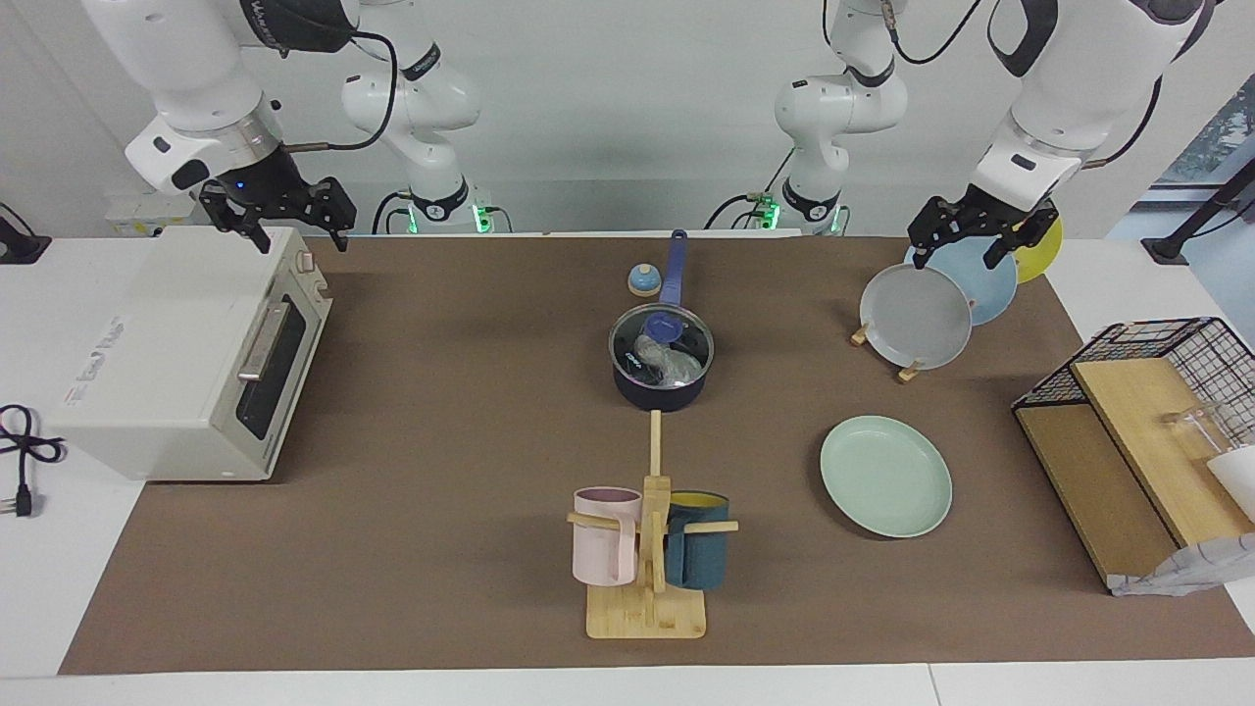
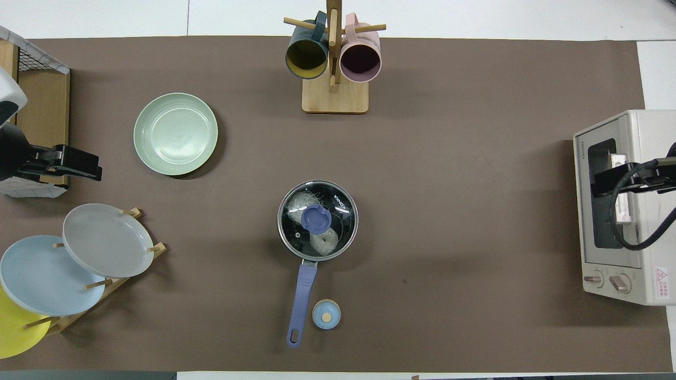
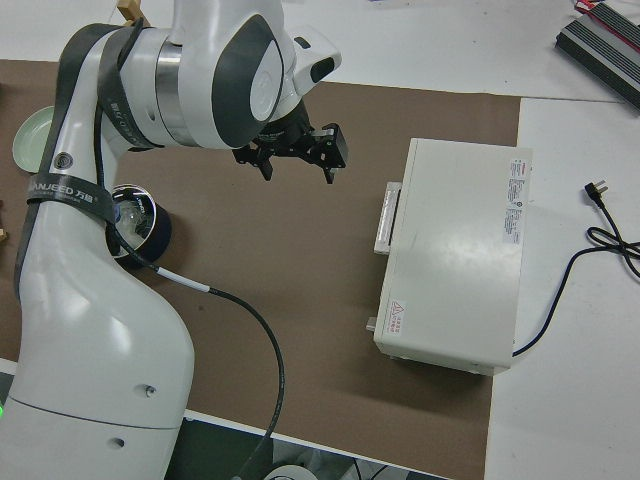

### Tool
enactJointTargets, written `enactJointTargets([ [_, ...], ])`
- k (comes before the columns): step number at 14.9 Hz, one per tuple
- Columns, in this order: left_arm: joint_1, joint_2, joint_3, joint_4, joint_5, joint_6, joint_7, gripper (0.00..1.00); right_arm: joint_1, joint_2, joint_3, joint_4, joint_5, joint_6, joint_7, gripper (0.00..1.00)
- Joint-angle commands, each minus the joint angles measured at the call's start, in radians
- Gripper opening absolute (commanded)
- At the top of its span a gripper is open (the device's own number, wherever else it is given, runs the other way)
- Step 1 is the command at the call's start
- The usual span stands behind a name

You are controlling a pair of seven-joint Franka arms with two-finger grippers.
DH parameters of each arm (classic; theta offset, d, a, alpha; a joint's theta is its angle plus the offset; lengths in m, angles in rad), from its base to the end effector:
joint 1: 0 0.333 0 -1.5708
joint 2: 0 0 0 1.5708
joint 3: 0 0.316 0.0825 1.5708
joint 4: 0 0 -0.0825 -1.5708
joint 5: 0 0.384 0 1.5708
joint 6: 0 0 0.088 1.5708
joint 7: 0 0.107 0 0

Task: Transfer vermicelli from pot to plate
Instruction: 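Move the right gripper from the toaster toward the saucepan lid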

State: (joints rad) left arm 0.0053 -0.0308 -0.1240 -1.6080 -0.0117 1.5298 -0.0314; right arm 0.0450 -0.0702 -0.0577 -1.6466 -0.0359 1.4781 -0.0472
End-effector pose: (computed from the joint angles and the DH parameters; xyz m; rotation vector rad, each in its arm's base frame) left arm 0.5361 -0.0663 0.6203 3.1334 -0.1369 -0.0754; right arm 0.5216 -0.0118 0.6192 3.1085 0.0517 -0.1545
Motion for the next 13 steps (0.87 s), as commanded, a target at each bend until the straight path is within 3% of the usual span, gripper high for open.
enactJointTargets([
  [1, 0.007, -0.021, -0.006, -0.021, 0.007, -0.004, 0.008, 1.00, -0.002, -0.008, 0.001, -0.001, -0.016, -0.016, -0.026, 1.00],
  [8, 0.007, -0.021, -0.006, -0.020, 0.007, -0.004, 0.008, 1.00, -0.001, -0.007, 0.005, 0.002, 0.001, -0.012, -0.002, 1.00],
  [13, 0.007, -0.020, -0.006, -0.021, 0.006, -0.004, 0.008, 1.00, 0.006, 0.044, 0.174, 0.079, 0.030, -0.016, 0.251, 1.00],
])
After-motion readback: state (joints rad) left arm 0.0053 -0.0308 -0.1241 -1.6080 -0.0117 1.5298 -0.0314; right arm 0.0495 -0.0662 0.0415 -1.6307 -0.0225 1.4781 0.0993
